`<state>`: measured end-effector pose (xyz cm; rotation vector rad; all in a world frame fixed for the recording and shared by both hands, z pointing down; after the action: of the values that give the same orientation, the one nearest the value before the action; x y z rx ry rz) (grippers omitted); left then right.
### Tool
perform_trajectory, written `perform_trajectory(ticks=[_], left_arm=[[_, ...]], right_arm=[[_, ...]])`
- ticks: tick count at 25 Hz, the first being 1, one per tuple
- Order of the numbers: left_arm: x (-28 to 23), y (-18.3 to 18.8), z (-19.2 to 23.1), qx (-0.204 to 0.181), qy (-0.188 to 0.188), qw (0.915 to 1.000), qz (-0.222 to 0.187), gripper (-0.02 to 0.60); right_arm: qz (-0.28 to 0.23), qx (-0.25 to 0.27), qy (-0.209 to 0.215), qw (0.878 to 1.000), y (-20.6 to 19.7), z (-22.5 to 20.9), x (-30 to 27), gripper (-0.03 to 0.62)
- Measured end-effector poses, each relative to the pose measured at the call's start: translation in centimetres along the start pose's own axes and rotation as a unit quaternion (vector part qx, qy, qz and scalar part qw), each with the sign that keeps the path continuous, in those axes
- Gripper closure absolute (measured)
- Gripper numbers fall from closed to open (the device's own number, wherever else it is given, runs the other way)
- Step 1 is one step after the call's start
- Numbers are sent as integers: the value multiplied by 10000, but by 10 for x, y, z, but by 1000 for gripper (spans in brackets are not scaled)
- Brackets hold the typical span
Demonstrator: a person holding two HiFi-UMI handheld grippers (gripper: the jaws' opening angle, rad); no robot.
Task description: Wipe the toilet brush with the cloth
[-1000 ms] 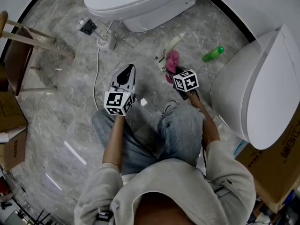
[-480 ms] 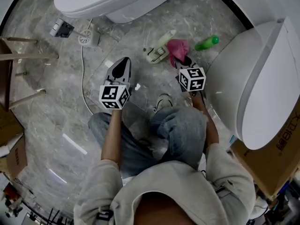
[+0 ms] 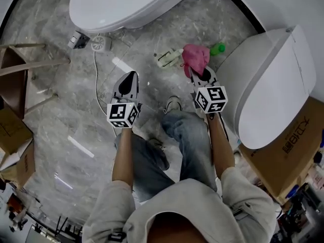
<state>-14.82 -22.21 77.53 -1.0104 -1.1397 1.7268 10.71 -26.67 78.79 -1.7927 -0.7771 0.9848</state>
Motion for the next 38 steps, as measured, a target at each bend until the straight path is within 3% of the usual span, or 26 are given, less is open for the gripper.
perform_trajectory(ticks=[6, 11, 22, 31, 38], left_arm=[[37, 75, -9, 78, 343, 9992, 205, 557], [69, 147, -32, 61, 395, 9988, 287, 557], [128, 303, -72, -178, 407, 9990, -9, 557], [184, 394, -101, -211, 557, 9977, -330, 558], [205, 446, -119, -477, 462, 9951, -727, 557]], right_arm=[[259, -51, -76, 9996, 70, 25, 45, 522], [391, -43, -179, 9991, 137, 49, 83, 522], [160, 255, 153, 9994, 280, 116, 138, 522], [-60, 374, 265, 9989, 358, 158, 189, 522], [-511, 418, 275, 9974, 405, 184, 224, 522]])
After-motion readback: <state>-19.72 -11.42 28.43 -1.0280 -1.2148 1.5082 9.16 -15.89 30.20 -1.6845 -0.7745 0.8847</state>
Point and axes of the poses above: the fingertips, and each gripper's own axes: x backward along the fingers, z to its left, y out of its top, the point moved 4 cm from there along x, backward along the fingers, and after that the axes turned 14 degrees about -z, right-handed, at the moved point
